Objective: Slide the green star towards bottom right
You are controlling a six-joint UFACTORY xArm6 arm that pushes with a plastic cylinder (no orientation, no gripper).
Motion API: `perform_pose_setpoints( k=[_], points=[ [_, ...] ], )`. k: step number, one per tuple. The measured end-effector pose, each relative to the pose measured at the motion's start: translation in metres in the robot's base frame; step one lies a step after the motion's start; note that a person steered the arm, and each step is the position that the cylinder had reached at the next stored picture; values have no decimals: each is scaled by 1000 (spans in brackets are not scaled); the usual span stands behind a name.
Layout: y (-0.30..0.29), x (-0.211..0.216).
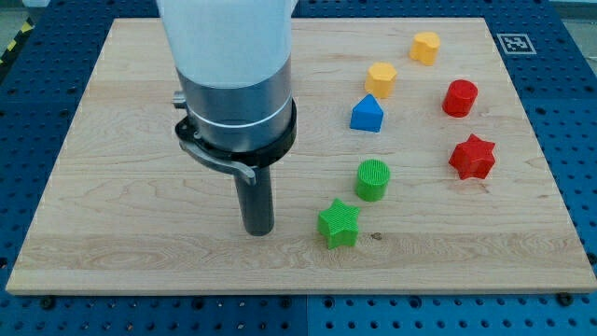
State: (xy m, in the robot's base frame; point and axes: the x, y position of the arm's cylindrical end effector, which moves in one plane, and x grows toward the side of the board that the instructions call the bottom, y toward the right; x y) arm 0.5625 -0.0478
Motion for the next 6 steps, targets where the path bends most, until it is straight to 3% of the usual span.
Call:
perform_pose_setpoints(
  k=[6],
  points=[
    [191, 3]
  ],
)
